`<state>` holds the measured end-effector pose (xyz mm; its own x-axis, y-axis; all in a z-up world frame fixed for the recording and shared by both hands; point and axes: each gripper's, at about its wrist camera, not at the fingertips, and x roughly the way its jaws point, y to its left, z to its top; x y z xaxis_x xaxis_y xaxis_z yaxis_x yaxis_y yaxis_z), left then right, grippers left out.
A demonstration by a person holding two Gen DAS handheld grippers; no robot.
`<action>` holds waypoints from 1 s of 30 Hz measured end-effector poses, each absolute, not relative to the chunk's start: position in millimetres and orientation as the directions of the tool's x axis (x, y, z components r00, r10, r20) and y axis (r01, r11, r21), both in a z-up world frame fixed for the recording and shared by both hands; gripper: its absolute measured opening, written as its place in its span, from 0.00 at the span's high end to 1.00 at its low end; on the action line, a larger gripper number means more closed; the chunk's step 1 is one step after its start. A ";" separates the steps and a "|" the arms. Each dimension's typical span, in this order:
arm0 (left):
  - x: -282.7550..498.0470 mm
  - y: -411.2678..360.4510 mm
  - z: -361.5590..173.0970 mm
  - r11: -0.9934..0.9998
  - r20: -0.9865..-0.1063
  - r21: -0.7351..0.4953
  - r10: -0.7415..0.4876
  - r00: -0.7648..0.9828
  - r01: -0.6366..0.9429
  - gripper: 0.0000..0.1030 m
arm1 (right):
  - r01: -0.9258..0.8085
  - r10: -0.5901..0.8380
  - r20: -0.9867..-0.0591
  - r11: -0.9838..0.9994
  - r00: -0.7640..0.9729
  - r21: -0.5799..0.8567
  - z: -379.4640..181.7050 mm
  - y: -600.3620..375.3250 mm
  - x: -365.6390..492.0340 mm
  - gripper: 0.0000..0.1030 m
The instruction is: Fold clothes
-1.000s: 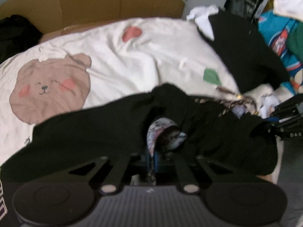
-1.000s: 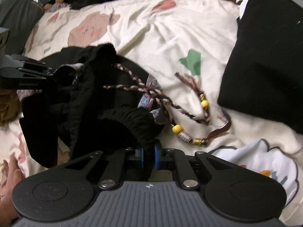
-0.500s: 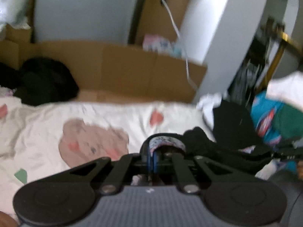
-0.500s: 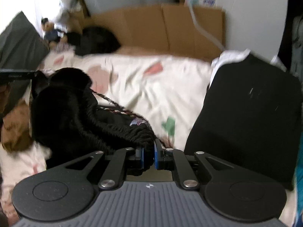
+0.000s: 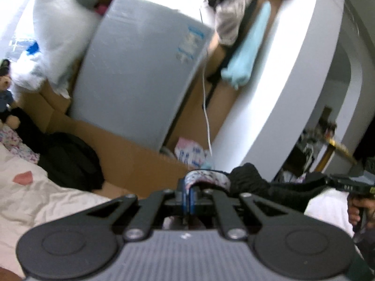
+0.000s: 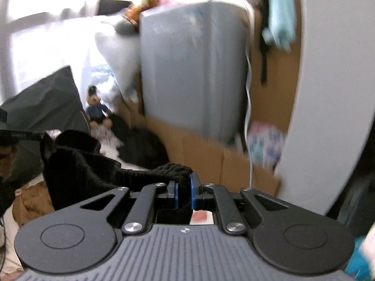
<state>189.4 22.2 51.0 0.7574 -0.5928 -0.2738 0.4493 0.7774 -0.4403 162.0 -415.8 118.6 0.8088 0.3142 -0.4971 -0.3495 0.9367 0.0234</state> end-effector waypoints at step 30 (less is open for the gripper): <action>43.7 47.1 149.8 0.659 -0.131 -0.535 -0.682 0.719 0.528 0.97 | -0.599 0.525 -0.389 0.795 0.758 -0.094 270.1 -228.6 211.9 0.90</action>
<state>43.7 47.1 149.8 0.7193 -0.6823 -0.1307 0.5283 0.6594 -0.5350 211.9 -228.6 270.1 0.7575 0.5246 -0.3886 -0.5989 0.7953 -0.0939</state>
